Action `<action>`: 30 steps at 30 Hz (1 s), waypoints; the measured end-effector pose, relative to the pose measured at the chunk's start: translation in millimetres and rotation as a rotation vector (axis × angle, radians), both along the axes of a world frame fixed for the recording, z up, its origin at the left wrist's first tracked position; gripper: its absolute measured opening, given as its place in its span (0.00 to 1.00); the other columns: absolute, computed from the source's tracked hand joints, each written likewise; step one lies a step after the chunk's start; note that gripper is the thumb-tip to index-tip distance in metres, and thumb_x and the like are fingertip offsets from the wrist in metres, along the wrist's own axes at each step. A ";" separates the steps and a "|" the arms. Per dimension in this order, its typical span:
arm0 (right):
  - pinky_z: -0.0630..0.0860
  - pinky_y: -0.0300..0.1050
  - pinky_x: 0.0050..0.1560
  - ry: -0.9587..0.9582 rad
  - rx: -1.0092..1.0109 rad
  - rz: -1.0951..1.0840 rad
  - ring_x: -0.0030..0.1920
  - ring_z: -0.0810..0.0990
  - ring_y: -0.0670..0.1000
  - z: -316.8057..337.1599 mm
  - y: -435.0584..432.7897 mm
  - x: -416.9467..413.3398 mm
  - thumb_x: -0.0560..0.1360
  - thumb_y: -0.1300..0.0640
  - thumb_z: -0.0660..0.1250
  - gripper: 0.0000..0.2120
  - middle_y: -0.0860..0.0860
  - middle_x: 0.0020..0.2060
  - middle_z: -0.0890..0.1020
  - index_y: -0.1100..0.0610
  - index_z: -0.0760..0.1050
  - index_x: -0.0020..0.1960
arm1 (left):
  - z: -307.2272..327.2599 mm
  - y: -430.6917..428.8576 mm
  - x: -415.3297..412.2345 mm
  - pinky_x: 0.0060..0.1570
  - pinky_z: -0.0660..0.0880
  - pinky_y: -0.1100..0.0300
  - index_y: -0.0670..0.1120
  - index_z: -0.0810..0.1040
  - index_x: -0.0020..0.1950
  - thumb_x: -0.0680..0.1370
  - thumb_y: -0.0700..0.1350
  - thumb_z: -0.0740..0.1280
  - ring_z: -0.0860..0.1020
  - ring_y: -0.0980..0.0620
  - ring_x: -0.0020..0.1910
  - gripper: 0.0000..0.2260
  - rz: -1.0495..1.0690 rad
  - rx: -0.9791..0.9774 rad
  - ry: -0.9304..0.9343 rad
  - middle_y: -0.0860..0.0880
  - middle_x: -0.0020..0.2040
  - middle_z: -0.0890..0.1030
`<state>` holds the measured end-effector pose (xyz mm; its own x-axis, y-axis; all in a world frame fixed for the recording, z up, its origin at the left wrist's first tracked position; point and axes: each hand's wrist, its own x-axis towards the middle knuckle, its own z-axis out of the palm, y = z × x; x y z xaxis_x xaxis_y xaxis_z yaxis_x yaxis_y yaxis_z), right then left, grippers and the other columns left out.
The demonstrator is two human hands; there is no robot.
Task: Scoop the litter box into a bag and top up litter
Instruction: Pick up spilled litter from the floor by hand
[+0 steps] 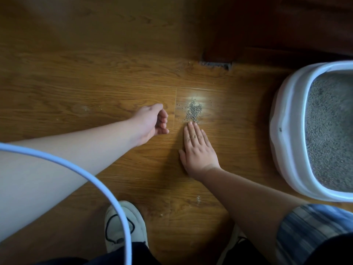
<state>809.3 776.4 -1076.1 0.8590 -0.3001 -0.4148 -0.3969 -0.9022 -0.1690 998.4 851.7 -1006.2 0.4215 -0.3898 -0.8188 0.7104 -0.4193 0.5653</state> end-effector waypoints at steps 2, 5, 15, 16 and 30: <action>0.44 0.52 0.80 -0.029 0.043 -0.042 0.81 0.41 0.54 3.3 -7.5 11.5 0.82 0.46 0.50 0.34 0.58 0.81 0.46 0.62 0.45 0.81 | -1.4 2.4 1.6 0.32 0.77 0.54 0.41 0.72 0.38 0.83 0.44 0.56 0.71 0.50 0.30 0.15 0.001 0.009 -0.001 0.45 0.32 0.72; 0.42 0.49 0.80 -0.154 0.113 -0.086 0.81 0.43 0.52 14.1 -28.4 18.1 0.82 0.50 0.52 0.32 0.56 0.81 0.49 0.60 0.48 0.81 | -4.6 5.3 4.0 0.33 0.77 0.54 0.41 0.73 0.39 0.83 0.45 0.56 0.72 0.50 0.31 0.15 0.008 0.020 -0.001 0.45 0.33 0.72; 0.37 0.52 0.79 0.092 -0.088 -0.413 0.79 0.34 0.51 4.6 -128.3 16.7 0.83 0.43 0.42 0.33 0.53 0.80 0.37 0.57 0.35 0.80 | -6.5 4.9 2.1 0.32 0.77 0.54 0.40 0.72 0.38 0.83 0.43 0.57 0.71 0.49 0.30 0.15 0.004 0.013 -0.025 0.45 0.32 0.72; 0.36 0.53 0.79 0.095 -0.087 -0.387 0.79 0.33 0.51 2.6 -125.7 18.1 0.82 0.42 0.41 0.33 0.52 0.80 0.36 0.57 0.34 0.80 | -6.6 5.7 2.1 0.32 0.77 0.54 0.40 0.73 0.38 0.83 0.43 0.57 0.71 0.49 0.30 0.16 0.005 0.013 -0.024 0.45 0.31 0.72; 0.33 0.45 0.78 -0.096 0.056 -0.146 0.79 0.36 0.46 4.1 -102.5 14.0 0.83 0.46 0.48 0.31 0.49 0.81 0.42 0.53 0.41 0.82 | -2.2 -4.9 -3.4 0.32 0.77 0.54 0.40 0.73 0.38 0.84 0.44 0.56 0.71 0.50 0.29 0.17 -0.019 0.002 0.004 0.45 0.32 0.72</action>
<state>823.3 673.9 -1072.0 0.8445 -0.4029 -0.3528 -0.5023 -0.8244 -0.2610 995.0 846.7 -1008.4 0.4111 -0.3960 -0.8211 0.7046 -0.4335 0.5619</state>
